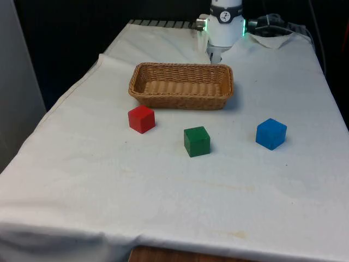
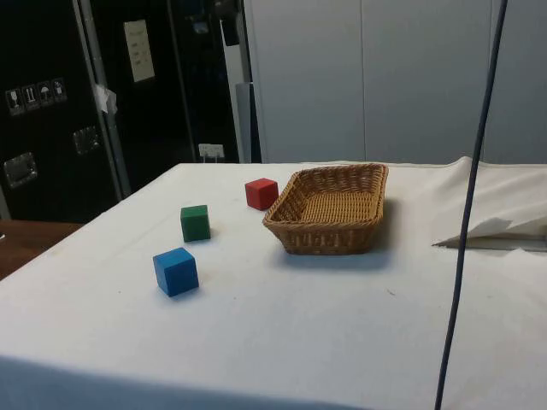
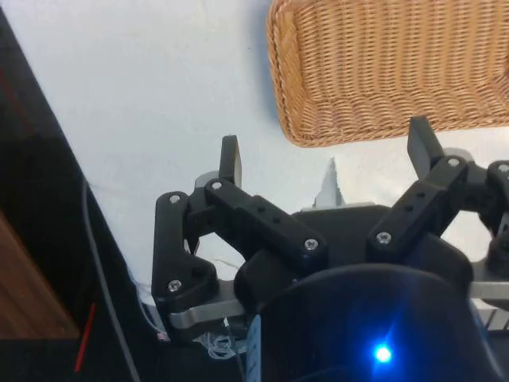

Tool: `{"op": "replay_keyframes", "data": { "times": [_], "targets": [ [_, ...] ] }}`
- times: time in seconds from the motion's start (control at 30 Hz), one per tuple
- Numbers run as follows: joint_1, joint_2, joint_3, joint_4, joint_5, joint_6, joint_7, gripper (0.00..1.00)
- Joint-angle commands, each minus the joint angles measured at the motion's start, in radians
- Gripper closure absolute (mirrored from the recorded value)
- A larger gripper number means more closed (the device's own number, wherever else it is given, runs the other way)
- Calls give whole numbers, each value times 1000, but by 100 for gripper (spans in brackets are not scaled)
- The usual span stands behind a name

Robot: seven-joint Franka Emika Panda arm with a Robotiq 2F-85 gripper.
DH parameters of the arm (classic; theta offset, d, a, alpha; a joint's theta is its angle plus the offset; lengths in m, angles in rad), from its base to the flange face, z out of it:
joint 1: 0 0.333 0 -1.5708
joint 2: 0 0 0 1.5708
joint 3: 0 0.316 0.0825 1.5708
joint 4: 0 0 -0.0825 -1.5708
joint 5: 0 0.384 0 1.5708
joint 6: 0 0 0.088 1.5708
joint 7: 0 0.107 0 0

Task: Pick up exactly two blocks and place them into the basket.

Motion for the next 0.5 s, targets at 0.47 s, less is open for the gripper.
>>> {"op": "replay_keyframes", "data": {
  "times": [0.47],
  "targets": [
    [-3, 1, -17, -20, -37, 72, 38, 0]
  ]
}}
